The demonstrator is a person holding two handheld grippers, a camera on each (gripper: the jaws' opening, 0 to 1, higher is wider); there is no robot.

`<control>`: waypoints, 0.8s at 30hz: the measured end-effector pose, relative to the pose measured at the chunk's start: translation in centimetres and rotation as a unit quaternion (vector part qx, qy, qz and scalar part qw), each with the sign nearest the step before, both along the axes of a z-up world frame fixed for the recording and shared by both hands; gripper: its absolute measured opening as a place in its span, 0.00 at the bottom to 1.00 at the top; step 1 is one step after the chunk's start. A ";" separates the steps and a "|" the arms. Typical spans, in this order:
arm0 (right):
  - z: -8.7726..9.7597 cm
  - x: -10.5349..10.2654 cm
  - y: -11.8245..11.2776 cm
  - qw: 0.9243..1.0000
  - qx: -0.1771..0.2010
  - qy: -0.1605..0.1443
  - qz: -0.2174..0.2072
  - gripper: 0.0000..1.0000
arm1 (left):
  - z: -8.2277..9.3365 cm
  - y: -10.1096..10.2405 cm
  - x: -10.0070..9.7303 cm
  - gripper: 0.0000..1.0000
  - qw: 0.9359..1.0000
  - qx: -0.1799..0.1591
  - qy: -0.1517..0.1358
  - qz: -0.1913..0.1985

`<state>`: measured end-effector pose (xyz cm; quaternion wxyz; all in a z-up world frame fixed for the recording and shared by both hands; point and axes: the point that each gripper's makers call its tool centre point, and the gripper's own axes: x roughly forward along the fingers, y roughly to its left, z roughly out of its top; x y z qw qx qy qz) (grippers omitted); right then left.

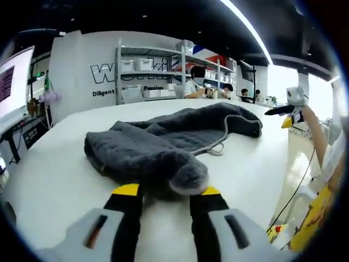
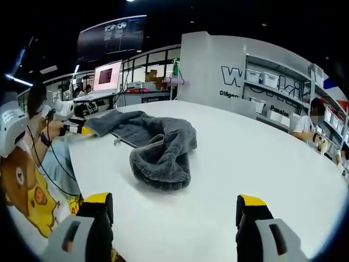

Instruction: Fold the towel on the table until its edges align and the towel forms a compact rectangular stack.

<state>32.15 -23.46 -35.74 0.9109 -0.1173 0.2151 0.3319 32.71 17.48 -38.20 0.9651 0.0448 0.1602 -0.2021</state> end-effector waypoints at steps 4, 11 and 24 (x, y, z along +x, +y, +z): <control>0.2 -0.1 0.1 1.000 0.003 -0.001 0.002 0.98 | 1.0 -0.3 1.1 0.30 1.000 0.003 -0.014 0.000; 0.3 0.1 0.0 1.000 0.005 -0.002 0.001 0.98 | 2.6 -1.3 2.8 0.29 0.999 0.025 -0.032 -0.007; 0.3 0.0 0.0 1.000 0.007 -0.001 0.002 0.98 | 4.1 -4.1 6.1 0.28 0.996 0.071 -0.044 -0.044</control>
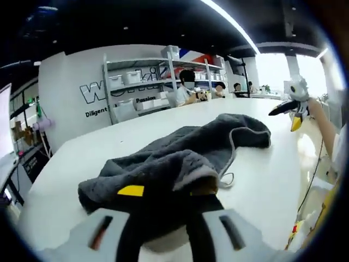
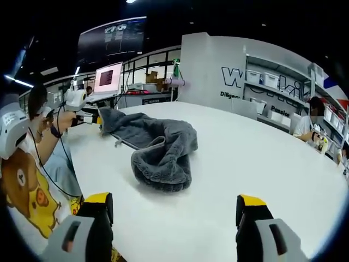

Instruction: Fold the towel on the table until its edges align and the towel forms a compact rectangular stack.

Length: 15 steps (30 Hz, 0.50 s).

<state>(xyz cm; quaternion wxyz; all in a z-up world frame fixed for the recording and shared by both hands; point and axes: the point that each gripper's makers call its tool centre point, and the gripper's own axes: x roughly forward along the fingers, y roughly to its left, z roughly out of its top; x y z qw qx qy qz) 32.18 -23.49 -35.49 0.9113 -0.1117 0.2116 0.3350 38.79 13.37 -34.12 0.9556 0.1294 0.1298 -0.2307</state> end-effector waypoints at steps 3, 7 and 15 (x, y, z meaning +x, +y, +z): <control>-0.1 -0.1 -0.1 1.000 0.000 0.001 0.001 0.98 | -0.6 -0.5 0.6 0.28 1.000 0.010 0.009 -0.008; -0.1 -0.2 -0.1 1.000 0.000 0.001 0.001 0.98 | -1.4 -0.6 1.4 0.28 1.000 0.020 0.020 -0.011; -0.3 -0.2 -0.2 1.000 0.000 0.003 -0.001 0.97 | -1.0 -0.9 1.5 0.23 1.000 0.014 0.014 -0.014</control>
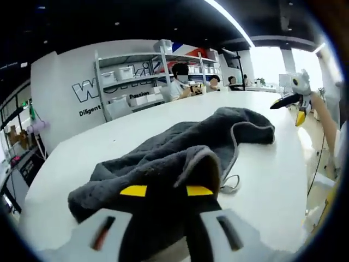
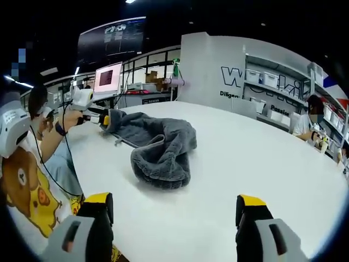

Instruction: Fold the towel on the table until its edges align and the towel forms a compact rectangular stack.

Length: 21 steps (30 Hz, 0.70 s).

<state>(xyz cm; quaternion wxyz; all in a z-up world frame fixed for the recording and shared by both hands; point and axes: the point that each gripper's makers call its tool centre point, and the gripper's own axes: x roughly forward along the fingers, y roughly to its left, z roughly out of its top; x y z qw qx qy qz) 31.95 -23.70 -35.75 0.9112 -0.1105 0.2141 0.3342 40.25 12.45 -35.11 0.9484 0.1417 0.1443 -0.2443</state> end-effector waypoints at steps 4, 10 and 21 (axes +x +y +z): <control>-0.1 0.0 0.1 1.000 -0.001 0.002 0.002 0.97 | 0.2 0.0 -0.1 0.18 1.000 -0.009 -0.003 -0.001; -0.1 0.0 0.2 1.000 -0.001 0.002 0.005 0.97 | 0.9 0.1 -0.5 0.05 1.000 -0.020 -0.011 -0.004; 0.2 0.1 0.2 1.000 0.004 -0.004 0.004 0.96 | 8.0 2.7 -0.2 0.04 0.997 0.017 -0.071 0.002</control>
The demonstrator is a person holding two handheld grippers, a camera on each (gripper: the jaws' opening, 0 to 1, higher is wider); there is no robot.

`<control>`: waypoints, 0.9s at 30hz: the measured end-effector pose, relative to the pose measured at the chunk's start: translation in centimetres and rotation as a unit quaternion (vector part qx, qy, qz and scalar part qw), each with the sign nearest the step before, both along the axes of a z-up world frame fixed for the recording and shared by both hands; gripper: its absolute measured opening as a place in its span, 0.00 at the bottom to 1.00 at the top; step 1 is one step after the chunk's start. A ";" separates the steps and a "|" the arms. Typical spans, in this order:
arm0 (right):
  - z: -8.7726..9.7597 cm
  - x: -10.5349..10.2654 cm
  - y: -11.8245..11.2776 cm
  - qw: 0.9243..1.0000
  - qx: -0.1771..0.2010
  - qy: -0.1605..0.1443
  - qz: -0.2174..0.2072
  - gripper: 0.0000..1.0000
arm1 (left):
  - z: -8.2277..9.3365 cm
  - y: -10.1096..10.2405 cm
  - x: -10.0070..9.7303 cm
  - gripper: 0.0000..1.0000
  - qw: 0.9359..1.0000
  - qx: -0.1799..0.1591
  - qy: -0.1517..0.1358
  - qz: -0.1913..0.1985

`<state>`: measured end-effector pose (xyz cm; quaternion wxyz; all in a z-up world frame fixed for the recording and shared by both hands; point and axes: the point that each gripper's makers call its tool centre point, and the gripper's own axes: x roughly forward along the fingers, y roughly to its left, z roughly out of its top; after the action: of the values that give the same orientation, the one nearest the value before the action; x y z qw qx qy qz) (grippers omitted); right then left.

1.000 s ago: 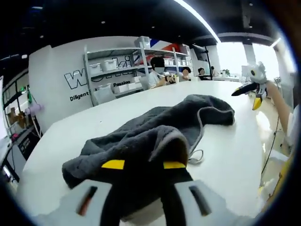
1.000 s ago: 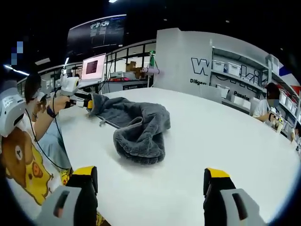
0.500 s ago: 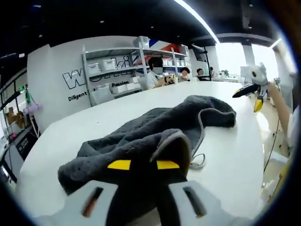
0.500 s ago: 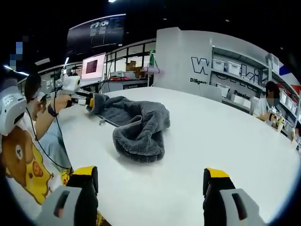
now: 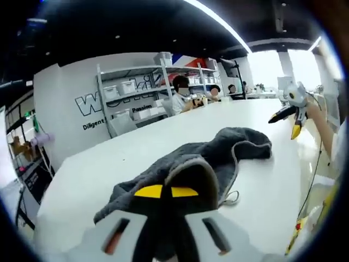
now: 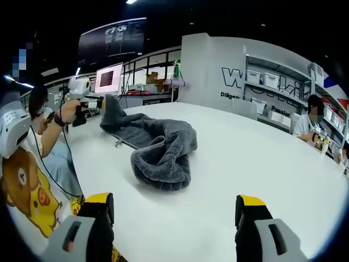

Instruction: Fold the towel on the table until its edges align and the towel forms a compact rectangular stack.

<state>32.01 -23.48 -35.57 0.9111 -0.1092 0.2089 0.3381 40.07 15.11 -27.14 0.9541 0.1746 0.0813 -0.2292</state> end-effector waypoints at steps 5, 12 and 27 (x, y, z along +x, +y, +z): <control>0.0 0.0 0.1 1.000 0.002 -0.002 0.000 0.96 | 4.6 2.2 2.1 0.04 0.998 0.042 -0.034 0.025; 0.2 -0.1 0.1 1.000 0.003 -0.006 0.000 0.96 | 10.5 3.6 5.0 0.04 0.996 0.063 -0.052 0.032; 0.5 -0.3 -0.5 1.000 0.008 -0.014 -0.011 0.96 | 17.2 4.4 11.2 0.04 0.996 0.076 -0.046 0.008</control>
<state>31.75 -23.94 -35.10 0.9185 -0.1047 0.1944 0.3281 51.25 19.55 -9.94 0.9427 0.2561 0.0560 -0.2063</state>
